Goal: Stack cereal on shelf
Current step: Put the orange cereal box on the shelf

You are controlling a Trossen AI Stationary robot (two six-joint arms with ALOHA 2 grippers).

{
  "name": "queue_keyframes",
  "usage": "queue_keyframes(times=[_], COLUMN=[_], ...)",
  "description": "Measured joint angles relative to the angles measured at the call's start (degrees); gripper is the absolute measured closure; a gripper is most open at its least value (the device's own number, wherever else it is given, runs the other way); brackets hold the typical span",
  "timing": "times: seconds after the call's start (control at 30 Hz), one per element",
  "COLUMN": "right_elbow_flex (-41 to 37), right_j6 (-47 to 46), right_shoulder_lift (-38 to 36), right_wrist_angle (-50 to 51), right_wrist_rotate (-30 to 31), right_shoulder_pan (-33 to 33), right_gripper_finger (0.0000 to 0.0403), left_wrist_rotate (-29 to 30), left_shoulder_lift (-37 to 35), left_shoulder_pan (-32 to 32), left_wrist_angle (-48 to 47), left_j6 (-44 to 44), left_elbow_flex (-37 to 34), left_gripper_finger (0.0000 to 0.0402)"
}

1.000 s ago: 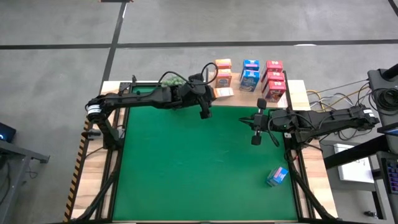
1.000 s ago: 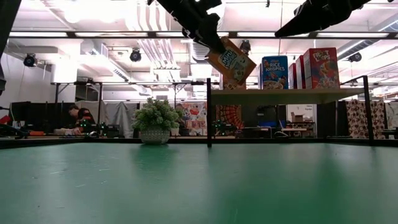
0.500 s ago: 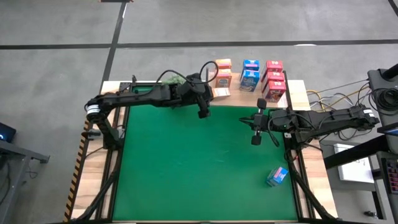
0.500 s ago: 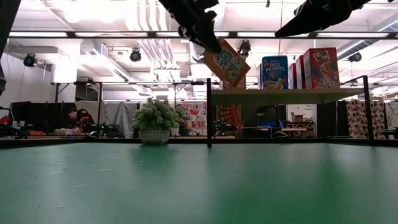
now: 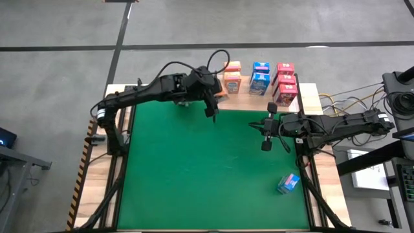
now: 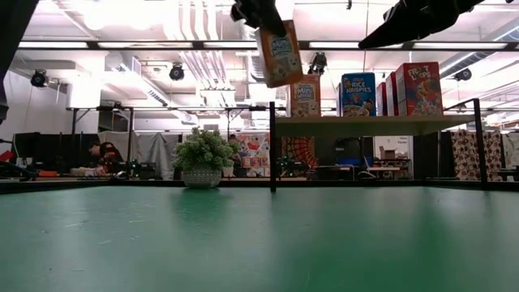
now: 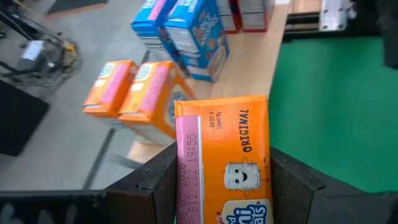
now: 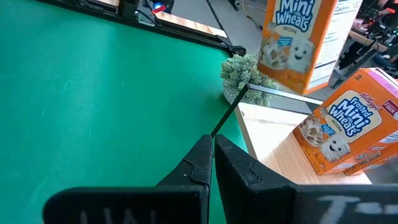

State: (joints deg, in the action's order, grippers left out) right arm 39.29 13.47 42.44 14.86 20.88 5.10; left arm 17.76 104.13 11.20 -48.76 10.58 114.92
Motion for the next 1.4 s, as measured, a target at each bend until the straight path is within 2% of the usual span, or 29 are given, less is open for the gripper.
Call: queue_keyframes(times=[0.1, 0.3, 0.53, 0.73, 1.4], right_elbow_flex=[0.00, 0.00, 0.00, 0.00, 0.00], right_j6=[0.00, -0.09, -0.44, -0.44, -0.44], right_shoulder_lift=[0.00, 0.00, 0.00, 0.00, 0.00], right_wrist_angle=[0.04, 0.50, 1.17, 1.19, 1.19], right_wrist_rotate=[0.00, 0.00, 0.04, 0.07, 0.02], right_shoulder_pan=[0.02, 0.00, 0.00, 0.00, 0.00], right_gripper_finger=[0.0394, 0.0394, 0.0394, 0.0394, 0.0394], left_wrist_rotate=[-2.30, -2.78, -4.01, -7.95, -7.95], left_shoulder_lift=[2.01, 7.23, 12.61, 16.51, 17.76], left_shoulder_pan=[0.00, 0.11, 0.55, 1.63, 3.50], left_wrist_angle=[-0.03, -0.38, -3.86, -6.37, -3.71], left_j6=[-0.62, 0.22, 2.04, 2.30, 7.08], left_elbow_flex=[1.44, 4.34, 13.09, 18.28, 19.21], left_gripper_finger=[0.0229, 0.0229, 0.0228, 0.0228, 0.0204])
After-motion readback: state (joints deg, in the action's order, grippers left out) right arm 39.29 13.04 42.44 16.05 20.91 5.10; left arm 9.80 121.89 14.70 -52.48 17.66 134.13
